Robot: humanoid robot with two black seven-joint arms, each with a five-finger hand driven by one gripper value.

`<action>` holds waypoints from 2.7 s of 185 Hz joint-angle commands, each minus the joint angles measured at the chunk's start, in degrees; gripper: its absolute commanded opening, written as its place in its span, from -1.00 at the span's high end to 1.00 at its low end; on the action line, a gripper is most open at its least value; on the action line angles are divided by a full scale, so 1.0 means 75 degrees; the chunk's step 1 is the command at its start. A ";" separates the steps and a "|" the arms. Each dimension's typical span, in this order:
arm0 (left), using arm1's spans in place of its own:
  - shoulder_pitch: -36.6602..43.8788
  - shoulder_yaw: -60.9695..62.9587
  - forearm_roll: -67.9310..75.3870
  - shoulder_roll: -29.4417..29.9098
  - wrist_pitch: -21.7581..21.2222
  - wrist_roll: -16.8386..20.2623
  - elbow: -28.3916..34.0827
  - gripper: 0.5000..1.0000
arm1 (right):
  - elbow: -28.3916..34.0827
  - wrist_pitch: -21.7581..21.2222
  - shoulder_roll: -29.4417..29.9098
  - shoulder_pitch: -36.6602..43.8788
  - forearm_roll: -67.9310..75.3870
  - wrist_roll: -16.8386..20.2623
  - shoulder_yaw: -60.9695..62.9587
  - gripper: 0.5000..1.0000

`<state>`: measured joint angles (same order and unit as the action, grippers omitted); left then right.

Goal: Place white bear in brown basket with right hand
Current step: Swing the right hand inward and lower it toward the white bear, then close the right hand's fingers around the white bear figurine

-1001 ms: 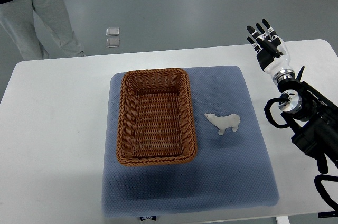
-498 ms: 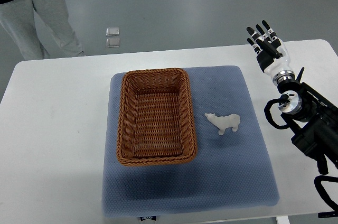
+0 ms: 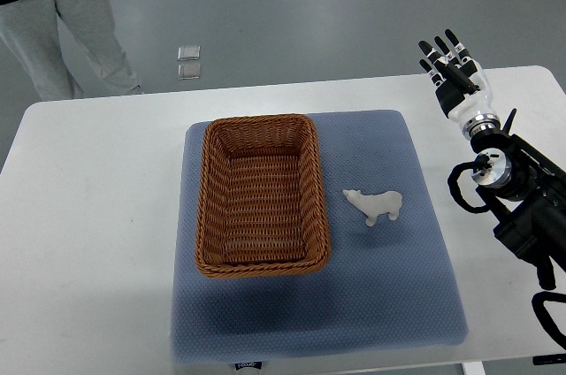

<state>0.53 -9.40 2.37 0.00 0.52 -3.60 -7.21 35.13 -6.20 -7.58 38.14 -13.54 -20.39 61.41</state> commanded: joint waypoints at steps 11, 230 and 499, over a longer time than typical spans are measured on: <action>0.0000 0.0000 0.0001 0.0000 0.0001 0.0000 0.0000 -1.00 | 0.0027 0.0041 -0.0196 0.0036 0.0000 0.0012 -0.0148 -0.69; 0.0000 0.0000 0.0001 0.0000 0.0001 0.0000 0.0000 -1.00 | 0.3355 -0.0838 -0.3360 0.0715 -0.6070 0.0105 -0.4109 -0.69; 0.0000 0.0000 0.0001 0.0000 0.0001 0.0000 0.0000 -1.00 | 0.4902 -0.2115 -0.4005 0.1911 -0.8929 0.0961 -0.6371 -0.65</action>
<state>0.53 -9.40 2.38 0.00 0.54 -3.60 -7.21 71.89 -22.44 -37.93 52.78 -80.59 -13.19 13.46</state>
